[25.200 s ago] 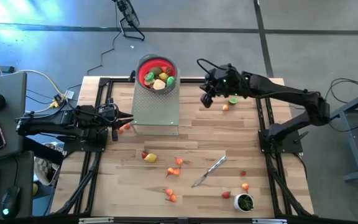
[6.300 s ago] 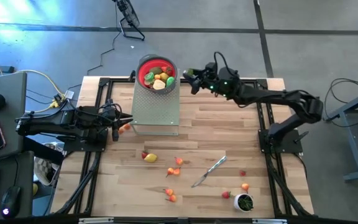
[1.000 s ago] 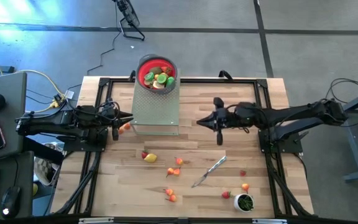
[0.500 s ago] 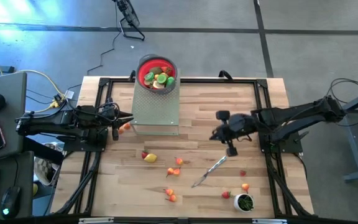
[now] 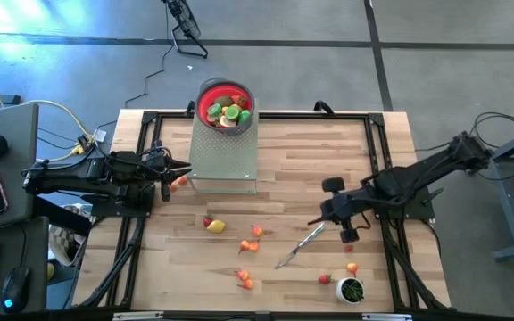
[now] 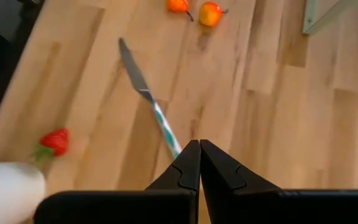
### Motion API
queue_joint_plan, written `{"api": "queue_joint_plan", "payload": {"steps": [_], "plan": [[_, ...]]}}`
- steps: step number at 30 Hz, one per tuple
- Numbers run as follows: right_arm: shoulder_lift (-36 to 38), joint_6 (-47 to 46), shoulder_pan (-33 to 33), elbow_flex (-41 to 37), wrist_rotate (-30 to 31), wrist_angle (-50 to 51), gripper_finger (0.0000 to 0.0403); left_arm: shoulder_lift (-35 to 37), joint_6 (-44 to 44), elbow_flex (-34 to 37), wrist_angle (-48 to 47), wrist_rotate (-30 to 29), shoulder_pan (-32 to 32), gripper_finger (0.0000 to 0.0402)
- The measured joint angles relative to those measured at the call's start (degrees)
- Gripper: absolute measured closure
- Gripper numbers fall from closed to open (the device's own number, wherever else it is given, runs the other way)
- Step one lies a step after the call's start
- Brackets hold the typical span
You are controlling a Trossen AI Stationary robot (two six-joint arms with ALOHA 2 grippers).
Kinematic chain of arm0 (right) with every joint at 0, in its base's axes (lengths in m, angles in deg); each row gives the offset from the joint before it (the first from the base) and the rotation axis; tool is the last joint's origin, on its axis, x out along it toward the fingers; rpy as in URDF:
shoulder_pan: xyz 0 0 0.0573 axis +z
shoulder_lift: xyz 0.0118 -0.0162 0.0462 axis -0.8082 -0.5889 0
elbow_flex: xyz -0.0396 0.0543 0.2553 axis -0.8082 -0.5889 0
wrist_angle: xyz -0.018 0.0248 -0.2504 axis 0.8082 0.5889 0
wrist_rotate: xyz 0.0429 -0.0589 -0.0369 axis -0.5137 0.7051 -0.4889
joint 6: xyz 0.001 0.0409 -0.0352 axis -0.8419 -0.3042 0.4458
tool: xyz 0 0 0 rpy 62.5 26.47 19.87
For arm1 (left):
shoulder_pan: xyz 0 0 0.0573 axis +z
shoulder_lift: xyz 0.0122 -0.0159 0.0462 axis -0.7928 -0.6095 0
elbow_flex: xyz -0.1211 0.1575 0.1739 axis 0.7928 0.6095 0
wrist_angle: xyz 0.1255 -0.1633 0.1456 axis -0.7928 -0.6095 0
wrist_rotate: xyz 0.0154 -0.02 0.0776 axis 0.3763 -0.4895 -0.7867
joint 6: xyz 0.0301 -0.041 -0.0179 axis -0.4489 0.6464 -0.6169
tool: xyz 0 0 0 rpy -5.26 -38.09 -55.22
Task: Pick & Place Fruit
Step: Put the blue table knife on the shelf
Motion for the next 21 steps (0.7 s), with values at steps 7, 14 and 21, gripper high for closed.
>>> {"api": "queue_joint_plan", "payload": {"steps": [7, 14, 21], "plan": [[-4.19, -9.97, 4.35, 0.0, -2.29, 1.01, 0.04, 0.0, 0.02, 0.0, -0.02, 0.0, 0.0, 0.0334], [-12.61, -13.72, 8.89, 0.66, -3.22, 2.41, 0.04, 0.0, 0.02, 0.0, -0.05, 0.0, 0.02, 0.0334], [-18.63, -11.8, 11.11, 6.53, 0.71, 2.1, 0.0399, 0.0, 0.02, 0.0, -0.05, 0.0, 0.0, 0.0334]]}}
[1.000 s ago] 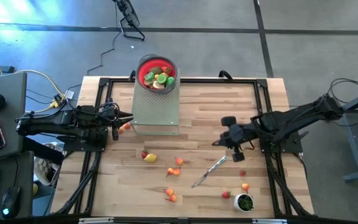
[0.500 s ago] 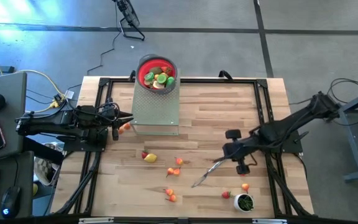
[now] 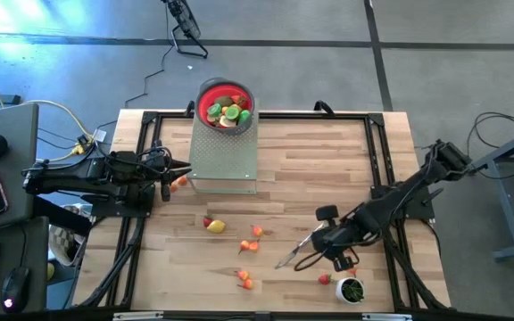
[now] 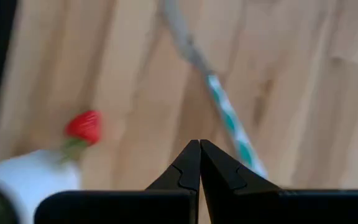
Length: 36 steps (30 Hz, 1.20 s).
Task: Pick & Place Fruit
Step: Put the blue table knife on the shelf
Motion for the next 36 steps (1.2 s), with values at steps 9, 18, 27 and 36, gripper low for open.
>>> {"api": "queue_joint_plan", "payload": {"steps": [9, 18, 27, 36], "plan": [[-1.17, 3.24, -0.96, -0.66, 2.4, 1.06, 0.031, 0.0, 0.0, 0.0, 0.01, 0.0, 0.0, 0.0334], [-1.17, 4.68, -5.09, -5.42, 1.39, 0.82, 0.0177, 0.0, 0.0, 0.0, 0.0, 0.0, 0.02, 0.0334], [-1.15, 7.2, -10.07, -12.71, -1.12, -6.96, 0.0168, 0.0, 0.0, 0.0, -0.01, 0.02, 0.01, 0.0334], [-1.13, 8.91, -11.23, -16.38, -2.44, -11.87, 0.0167, 0.0, 0.0, 0.0, -0.04, 0.02, 0.02, 0.0334]]}}
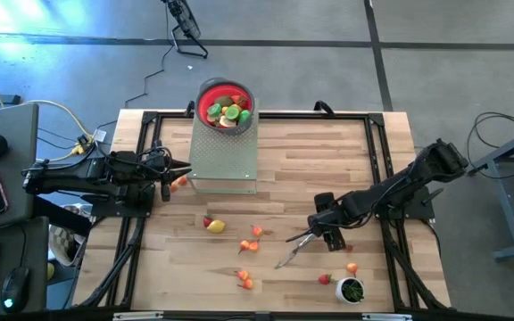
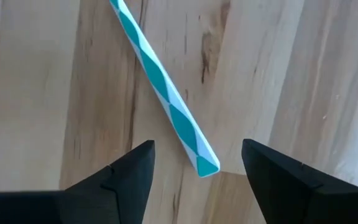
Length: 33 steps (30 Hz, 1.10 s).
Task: Pick & Place Fruit
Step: Put the blue table knife on the shelf
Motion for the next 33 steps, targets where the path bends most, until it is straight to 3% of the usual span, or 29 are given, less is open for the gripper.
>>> {"api": "queue_joint_plan", "payload": {"steps": [24, 33], "plan": [[0.07, -0.05, -0.01, -6.34, -0.62, -7.45, 0.0169, 0.0, 0.0, 0.0, -0.02, -0.02, -0.01, 0.0334], [0.07, 0.32, 0.01, -6.37, -0.15, -7.46, 0.0228, 0.0, 0.0, 0.0, -0.02, -0.02, -0.02, 0.0334]]}}
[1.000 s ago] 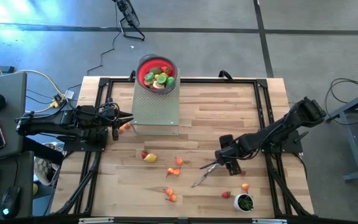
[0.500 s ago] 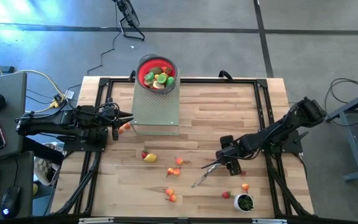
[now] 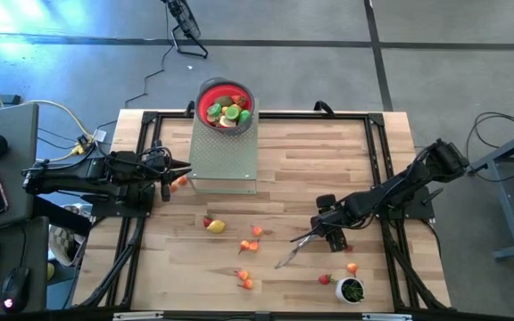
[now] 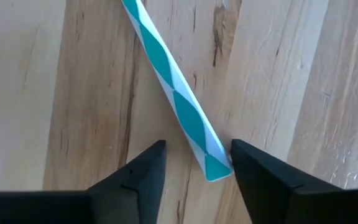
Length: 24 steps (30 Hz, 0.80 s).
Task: Pick & Place Fruit
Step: Put the blue table knife on the shelf
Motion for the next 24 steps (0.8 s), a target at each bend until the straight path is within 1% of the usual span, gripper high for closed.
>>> {"api": "queue_joint_plan", "payload": {"steps": [5, 11, 21, 24], "plan": [[0.0, 0.02, 0.0, 0.0, 0.14, -0.02, 0.0266, 0.0, 0.0, 0.0, 0.0, 0.0, 0.0, 0.0334], [0.0, 0.04, 0.0, -0.02, 0.32, 0.0, 0.0303, 0.0, 0.0, 0.0, 0.0, 0.0, 0.0, 0.0334], [-0.02, 0.04, 0.04, -0.04, 0.27, 0.0, 0.0352, 0.0, 0.0, 0.0, 0.0, 0.0, 0.02, 0.0334], [-0.02, -0.2, 0.46, -0.04, 0.17, -0.04, 0.036, 0.0, -0.02, 0.0, 0.0, 0.0, -0.01, 0.0334]]}}
